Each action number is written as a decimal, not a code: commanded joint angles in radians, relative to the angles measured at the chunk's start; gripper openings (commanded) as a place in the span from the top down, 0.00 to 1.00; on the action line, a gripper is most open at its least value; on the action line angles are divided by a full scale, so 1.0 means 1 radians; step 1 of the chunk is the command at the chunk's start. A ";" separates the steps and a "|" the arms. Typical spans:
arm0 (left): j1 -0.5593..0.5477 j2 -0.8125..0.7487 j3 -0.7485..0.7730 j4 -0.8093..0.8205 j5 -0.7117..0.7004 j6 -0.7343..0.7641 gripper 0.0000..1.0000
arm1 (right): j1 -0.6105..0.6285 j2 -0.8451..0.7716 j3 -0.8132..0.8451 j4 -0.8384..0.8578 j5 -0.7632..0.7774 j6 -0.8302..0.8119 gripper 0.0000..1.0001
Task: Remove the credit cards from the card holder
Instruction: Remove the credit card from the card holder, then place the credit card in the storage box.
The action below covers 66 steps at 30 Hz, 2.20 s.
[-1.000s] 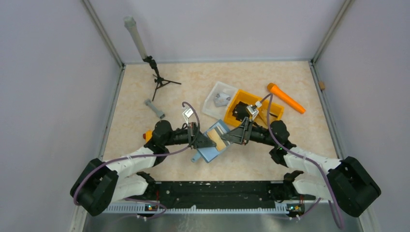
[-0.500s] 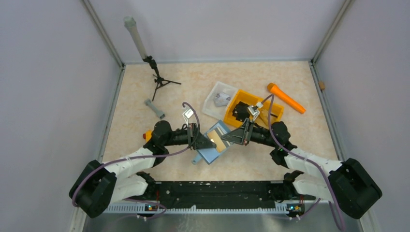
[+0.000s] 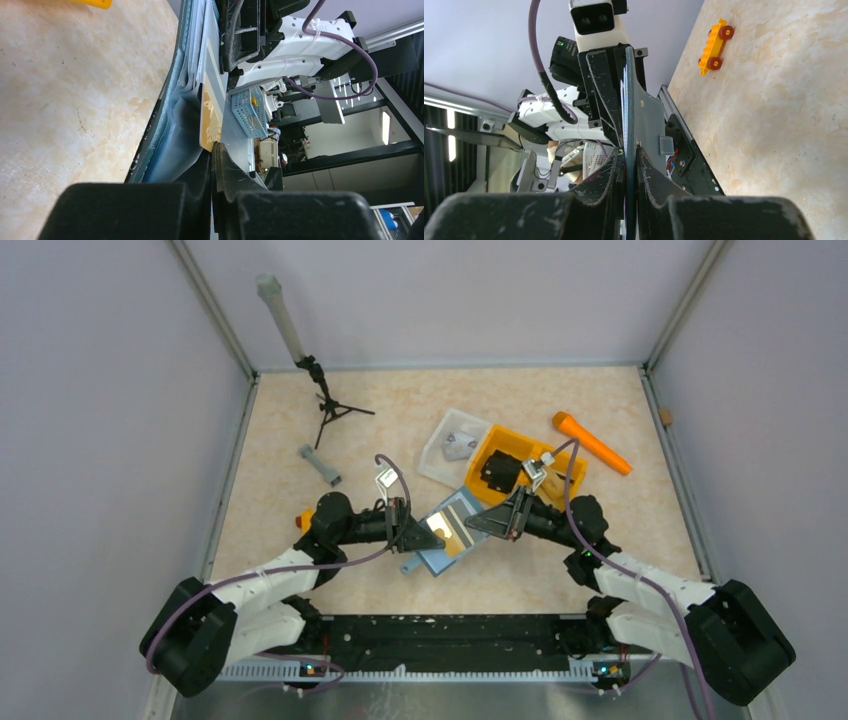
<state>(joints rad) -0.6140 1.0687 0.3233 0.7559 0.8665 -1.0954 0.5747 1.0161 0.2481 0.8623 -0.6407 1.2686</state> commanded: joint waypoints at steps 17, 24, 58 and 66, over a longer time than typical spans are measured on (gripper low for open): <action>-0.001 0.067 0.012 0.179 -0.064 -0.029 0.39 | -0.006 -0.011 0.003 0.085 -0.001 0.043 1.00; 0.000 0.120 0.021 0.257 -0.060 -0.079 0.69 | -0.005 -0.008 -0.001 0.067 -0.009 0.028 1.00; -0.067 0.051 0.269 -0.511 -0.272 0.386 1.00 | -0.254 -0.256 0.544 -0.993 0.477 -0.594 1.00; -0.262 0.311 0.377 -0.280 -0.542 0.217 1.00 | -0.253 -0.275 0.714 -0.968 0.843 -0.532 1.00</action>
<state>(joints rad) -0.8085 1.2922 0.6518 0.3115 0.4953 -0.7841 0.3294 0.7486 0.8810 -0.1005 -0.0383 0.7139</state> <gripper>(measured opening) 0.009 0.110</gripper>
